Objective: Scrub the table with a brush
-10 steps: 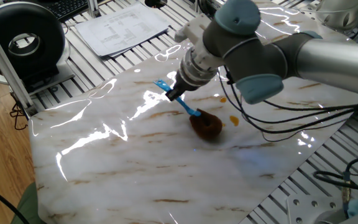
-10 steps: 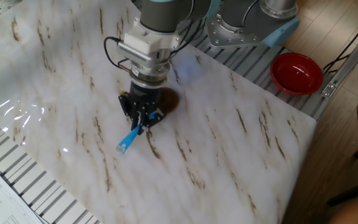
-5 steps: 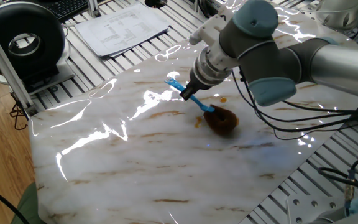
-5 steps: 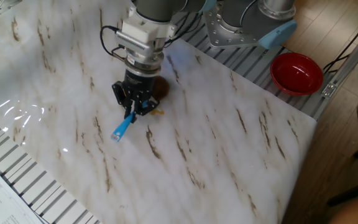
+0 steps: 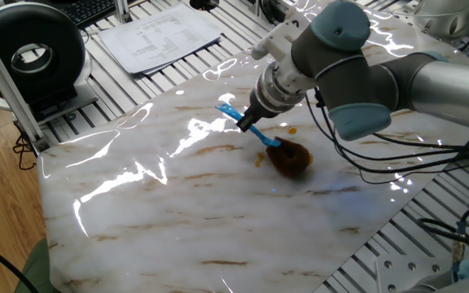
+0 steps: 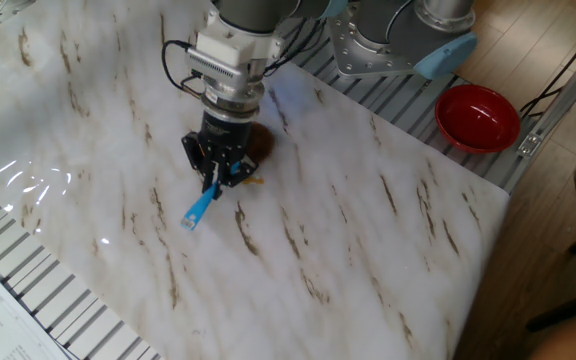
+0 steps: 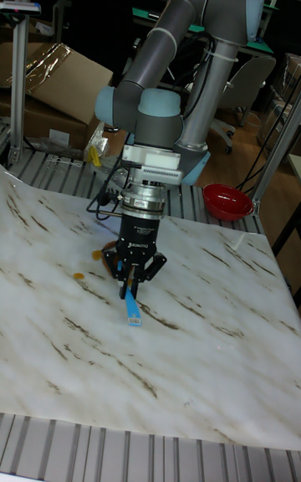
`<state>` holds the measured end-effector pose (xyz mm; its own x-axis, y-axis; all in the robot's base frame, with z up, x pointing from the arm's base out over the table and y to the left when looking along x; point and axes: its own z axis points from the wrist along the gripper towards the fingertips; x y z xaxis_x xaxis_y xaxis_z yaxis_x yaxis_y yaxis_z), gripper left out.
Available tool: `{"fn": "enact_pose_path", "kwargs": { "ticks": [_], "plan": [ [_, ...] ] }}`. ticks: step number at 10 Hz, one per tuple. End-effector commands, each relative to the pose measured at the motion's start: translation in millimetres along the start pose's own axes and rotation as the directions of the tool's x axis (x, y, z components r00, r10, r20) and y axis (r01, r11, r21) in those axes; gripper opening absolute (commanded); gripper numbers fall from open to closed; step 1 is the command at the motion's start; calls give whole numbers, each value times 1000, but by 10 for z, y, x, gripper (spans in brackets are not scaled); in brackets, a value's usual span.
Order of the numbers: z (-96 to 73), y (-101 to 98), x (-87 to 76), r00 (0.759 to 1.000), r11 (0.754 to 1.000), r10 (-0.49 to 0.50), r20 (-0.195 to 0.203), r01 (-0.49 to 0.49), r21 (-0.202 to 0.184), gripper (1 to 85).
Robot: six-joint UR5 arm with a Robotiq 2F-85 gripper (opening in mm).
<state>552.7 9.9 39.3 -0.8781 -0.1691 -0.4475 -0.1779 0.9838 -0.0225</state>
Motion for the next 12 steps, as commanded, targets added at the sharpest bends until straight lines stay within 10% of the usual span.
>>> {"fn": "enact_pose_path", "kwargs": {
  "ticks": [1, 7, 12],
  "plan": [
    [17, 203, -278, 999, 999, 53, 3, -53, -10, 10],
    [201, 588, -670, 990, 990, 140, 21, -140, -7, 10],
    [271, 361, -688, 996, 998, 58, 73, -59, 10, 10]
  ]
}}
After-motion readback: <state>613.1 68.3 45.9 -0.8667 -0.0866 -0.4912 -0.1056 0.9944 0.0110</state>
